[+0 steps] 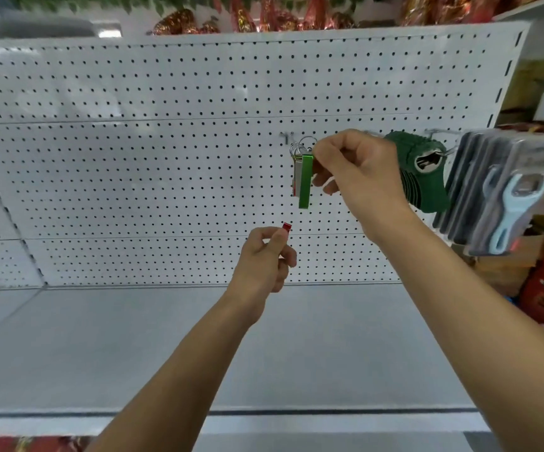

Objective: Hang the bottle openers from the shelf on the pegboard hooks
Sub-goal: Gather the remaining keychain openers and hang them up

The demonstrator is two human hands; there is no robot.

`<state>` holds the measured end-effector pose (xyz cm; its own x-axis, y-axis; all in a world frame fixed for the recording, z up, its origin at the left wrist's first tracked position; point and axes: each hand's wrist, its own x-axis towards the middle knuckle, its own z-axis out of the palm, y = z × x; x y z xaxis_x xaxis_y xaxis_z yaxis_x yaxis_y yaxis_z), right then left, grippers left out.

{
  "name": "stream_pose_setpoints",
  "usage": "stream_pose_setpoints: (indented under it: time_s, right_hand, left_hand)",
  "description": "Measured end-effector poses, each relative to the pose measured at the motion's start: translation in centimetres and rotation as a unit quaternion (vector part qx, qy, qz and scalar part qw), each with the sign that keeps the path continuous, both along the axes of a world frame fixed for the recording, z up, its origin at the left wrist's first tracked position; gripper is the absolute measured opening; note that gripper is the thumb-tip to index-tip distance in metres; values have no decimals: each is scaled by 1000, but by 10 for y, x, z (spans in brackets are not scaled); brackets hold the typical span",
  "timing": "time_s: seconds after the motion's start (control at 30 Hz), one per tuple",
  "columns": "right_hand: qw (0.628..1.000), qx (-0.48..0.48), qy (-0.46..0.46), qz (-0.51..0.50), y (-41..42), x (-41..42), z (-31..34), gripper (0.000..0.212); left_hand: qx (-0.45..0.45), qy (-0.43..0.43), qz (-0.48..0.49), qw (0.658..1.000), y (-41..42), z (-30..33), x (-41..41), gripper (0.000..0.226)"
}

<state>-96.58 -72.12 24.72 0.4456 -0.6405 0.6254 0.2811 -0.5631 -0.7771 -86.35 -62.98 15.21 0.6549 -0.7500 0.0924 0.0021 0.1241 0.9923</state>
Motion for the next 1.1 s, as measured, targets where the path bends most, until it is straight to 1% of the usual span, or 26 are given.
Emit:
stream_pose_setpoints:
  time_s: [0.07, 0.13, 0.37, 0.6, 0.73, 0.83, 0.9, 0.97, 1.03, 1.1]
  right_hand:
    - [1000, 6, 9, -14, -4, 4, 1, 14]
    - [999, 9, 22, -27, -8, 8, 0, 14]
    - [995, 17, 67, -67, -24, 26, -3, 12]
    - [992, 27, 92, -76, -29, 35, -7, 14]
    - [992, 38, 92, -80, -31, 34, -11, 12]
    - [992, 57, 67, -86, -26, 28, -25, 7]
    - [994, 65, 55, -75, -13, 23, -42, 7]
    - [994, 71, 74, -42, 4, 20, -63, 11]
    - [989, 89, 113, 17, 22, 18, -80, 13]
    - [981, 120, 133, 80, 34, 16, -91, 11]
  left_hand:
    - [-8, 19, 4, 1000, 3, 5, 3, 11]
    - [-18, 27, 7, 999, 6, 9, 7, 12]
    - [-45, 7, 6, 999, 12, 15, 19, 19]
    - [-56, 22, -3, 998, 19, 21, 24, 16]
    - [-58, 19, -17, 998, 21, 21, 26, 15]
    - [-49, -2, -26, 998, 22, 20, 27, 16]
    - [-51, -4, -24, 998, 20, 18, 26, 14]
    - [-57, -9, -16, 998, 17, 16, 23, 15]
    - [-67, -12, -11, 998, 15, 14, 18, 15]
    - [-74, 0, -17, 997, 15, 13, 13, 13]
